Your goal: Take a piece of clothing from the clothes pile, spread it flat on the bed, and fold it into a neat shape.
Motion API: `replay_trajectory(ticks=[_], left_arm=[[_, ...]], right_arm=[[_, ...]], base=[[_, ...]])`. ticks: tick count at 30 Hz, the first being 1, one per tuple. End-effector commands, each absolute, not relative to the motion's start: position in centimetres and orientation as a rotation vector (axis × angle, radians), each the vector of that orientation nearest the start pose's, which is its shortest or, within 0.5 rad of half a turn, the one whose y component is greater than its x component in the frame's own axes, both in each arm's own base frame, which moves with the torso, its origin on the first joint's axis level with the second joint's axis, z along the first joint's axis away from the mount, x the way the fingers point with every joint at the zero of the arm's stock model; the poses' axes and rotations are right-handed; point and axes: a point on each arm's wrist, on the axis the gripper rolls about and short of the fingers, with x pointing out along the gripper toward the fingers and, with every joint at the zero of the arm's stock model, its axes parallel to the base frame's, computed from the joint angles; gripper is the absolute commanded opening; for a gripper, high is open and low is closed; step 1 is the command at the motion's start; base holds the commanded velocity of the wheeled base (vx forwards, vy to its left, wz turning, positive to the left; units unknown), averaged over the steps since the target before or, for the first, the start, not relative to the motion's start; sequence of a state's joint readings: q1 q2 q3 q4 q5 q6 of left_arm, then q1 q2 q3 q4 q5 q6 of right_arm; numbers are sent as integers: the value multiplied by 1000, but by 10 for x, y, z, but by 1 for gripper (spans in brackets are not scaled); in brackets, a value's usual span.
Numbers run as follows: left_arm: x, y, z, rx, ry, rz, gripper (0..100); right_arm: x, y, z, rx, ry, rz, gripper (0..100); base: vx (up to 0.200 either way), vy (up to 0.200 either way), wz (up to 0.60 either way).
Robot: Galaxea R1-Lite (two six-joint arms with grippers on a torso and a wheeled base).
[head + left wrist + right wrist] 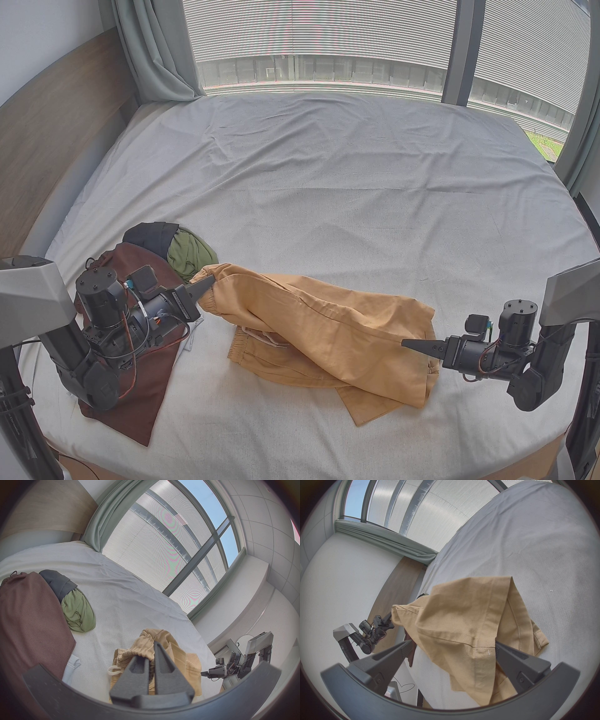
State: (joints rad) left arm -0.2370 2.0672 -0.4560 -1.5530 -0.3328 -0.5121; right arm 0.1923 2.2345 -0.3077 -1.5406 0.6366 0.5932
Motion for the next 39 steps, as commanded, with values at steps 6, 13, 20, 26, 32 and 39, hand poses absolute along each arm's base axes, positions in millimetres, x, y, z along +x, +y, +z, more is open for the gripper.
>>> replay_trajectory(ticks=[6,13,20,26,32,39], left_arm=[[303,-80,79,-501,204,-538,0],[303,-79,79,-501,204,-536,0],[303,-79,81,-501,200,-539,0],[303,-80,79,-501,205,-539,0],[303,-80,79,-501,206,-540,0],[304,-81,73,-502,225,-536,0]], right_arm=[[267,48,32,661,590,772,100],[263,50,31,666,612,812,100],[265,59,24,663,642,847,100],[266,65,22,659,652,861,100],[268,58,25,660,626,844,0],[271,49,36,655,571,828,0]], base=[[0,0,0],[0,0,0],[0,0,0],[0,0,0],[0,0,0],[0,0,0]])
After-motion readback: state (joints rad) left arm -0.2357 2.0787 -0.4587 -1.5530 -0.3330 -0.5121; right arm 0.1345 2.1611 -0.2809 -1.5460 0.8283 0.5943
